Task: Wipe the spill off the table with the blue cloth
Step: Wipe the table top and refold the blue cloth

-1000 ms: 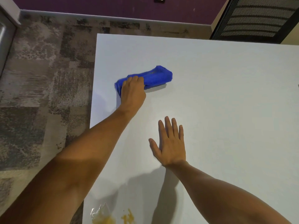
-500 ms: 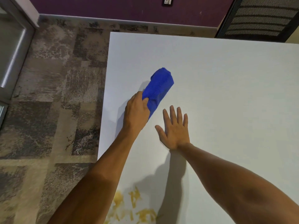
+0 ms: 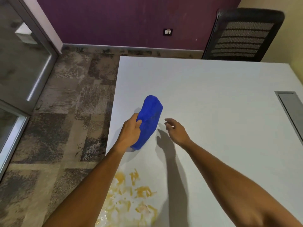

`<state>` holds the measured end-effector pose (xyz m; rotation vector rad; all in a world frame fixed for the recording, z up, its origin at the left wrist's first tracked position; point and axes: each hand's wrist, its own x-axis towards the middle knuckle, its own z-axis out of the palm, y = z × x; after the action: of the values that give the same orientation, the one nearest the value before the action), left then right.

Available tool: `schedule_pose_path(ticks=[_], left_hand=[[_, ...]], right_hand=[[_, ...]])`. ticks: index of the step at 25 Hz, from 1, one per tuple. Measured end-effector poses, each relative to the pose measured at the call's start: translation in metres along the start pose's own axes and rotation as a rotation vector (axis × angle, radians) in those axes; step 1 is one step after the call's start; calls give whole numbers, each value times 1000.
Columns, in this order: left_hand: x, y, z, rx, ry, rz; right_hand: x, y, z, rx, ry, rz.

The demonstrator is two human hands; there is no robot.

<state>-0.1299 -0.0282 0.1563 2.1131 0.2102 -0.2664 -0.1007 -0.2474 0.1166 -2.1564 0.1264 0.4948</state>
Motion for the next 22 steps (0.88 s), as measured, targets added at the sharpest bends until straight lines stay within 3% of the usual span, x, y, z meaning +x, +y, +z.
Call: schedule_pose_path(ticks=[7,13,17,22], left_hand=[[-80,40,12,-108,-94,-13],[-145,53,33,-216,82,22],[-191,52,49,-338,144,-58],[-252,68,64,-235,276,31]], right_hand=[[-116,-28,-8,617,67,139],[-186,-26,-38,635,127,122],[-228,-32,-47,898,68,86],[-274,-34,-39,931,86,58]])
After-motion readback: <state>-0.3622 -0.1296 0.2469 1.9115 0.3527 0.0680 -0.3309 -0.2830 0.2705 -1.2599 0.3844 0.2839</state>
